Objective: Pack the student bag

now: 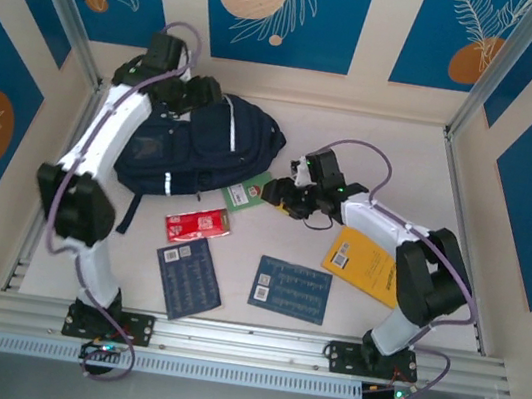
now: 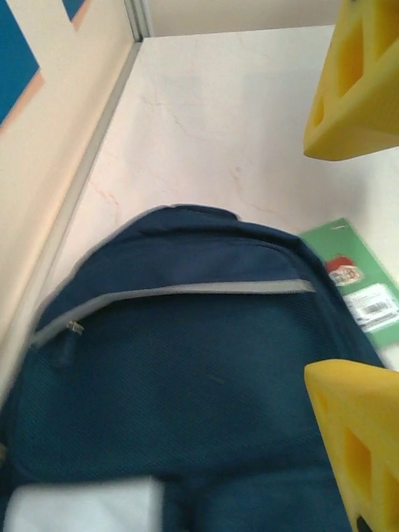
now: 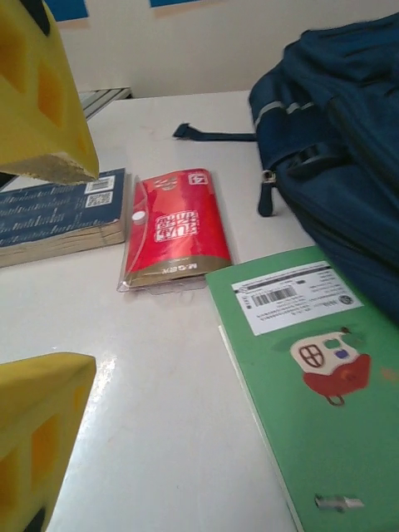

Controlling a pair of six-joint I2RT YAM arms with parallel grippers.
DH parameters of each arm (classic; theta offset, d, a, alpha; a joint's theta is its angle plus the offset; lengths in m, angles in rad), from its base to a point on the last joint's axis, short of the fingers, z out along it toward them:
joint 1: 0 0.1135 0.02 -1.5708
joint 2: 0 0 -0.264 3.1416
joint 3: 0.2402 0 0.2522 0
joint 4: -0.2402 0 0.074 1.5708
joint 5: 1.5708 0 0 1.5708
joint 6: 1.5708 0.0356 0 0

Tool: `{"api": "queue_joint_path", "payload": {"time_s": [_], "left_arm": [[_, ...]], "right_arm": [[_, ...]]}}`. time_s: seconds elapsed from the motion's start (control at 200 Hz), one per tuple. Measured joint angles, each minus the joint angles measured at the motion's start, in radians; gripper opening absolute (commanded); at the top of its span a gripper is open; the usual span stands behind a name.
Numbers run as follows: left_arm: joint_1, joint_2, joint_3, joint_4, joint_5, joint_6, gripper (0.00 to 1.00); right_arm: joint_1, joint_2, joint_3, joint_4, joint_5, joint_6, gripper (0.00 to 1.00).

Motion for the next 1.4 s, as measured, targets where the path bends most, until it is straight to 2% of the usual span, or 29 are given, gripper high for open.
{"api": "queue_joint_path", "payload": {"time_s": [0.12,0.21,0.355,0.555,0.735,0.825,0.975,1.16,1.4], "left_arm": [[0.003,-0.262,-0.346,0.097,-0.047,-0.117,0.60],[0.006,-0.393,-0.575,0.150,-0.056,-0.207,0.55],[-0.002,-0.462,-0.851,0.190,-0.018,-0.282,0.51],[-0.039,-0.585,-1.117,0.195,0.014,-0.340,0.45],[-0.121,-0.646,-1.177,0.197,0.031,-0.353,0.43],[-0.189,-0.643,-1.178,0.201,0.051,-0.352,0.38],[-0.256,-0.608,-1.203,0.203,0.094,-0.344,0.38],[-0.270,-0.525,-1.240,0.195,0.103,-0.325,0.38],[-0.272,-0.492,-1.233,0.195,0.063,-0.294,0.37]], "right_arm": [[0.036,0.075,0.064,-0.029,-0.014,0.000,0.53],[0.066,0.139,0.129,-0.061,-0.016,-0.001,0.53],[0.101,0.198,0.184,-0.102,-0.011,0.000,0.52],[0.110,0.277,0.226,-0.146,-0.014,0.000,0.52],[0.111,0.327,0.246,-0.171,-0.013,0.004,0.52],[0.111,0.330,0.252,-0.183,-0.010,0.004,0.52],[0.111,0.335,0.275,-0.204,-0.006,0.003,0.52],[0.111,0.388,0.344,-0.220,-0.007,0.004,0.52],[0.113,0.440,0.375,-0.240,-0.026,0.003,0.52]]}}
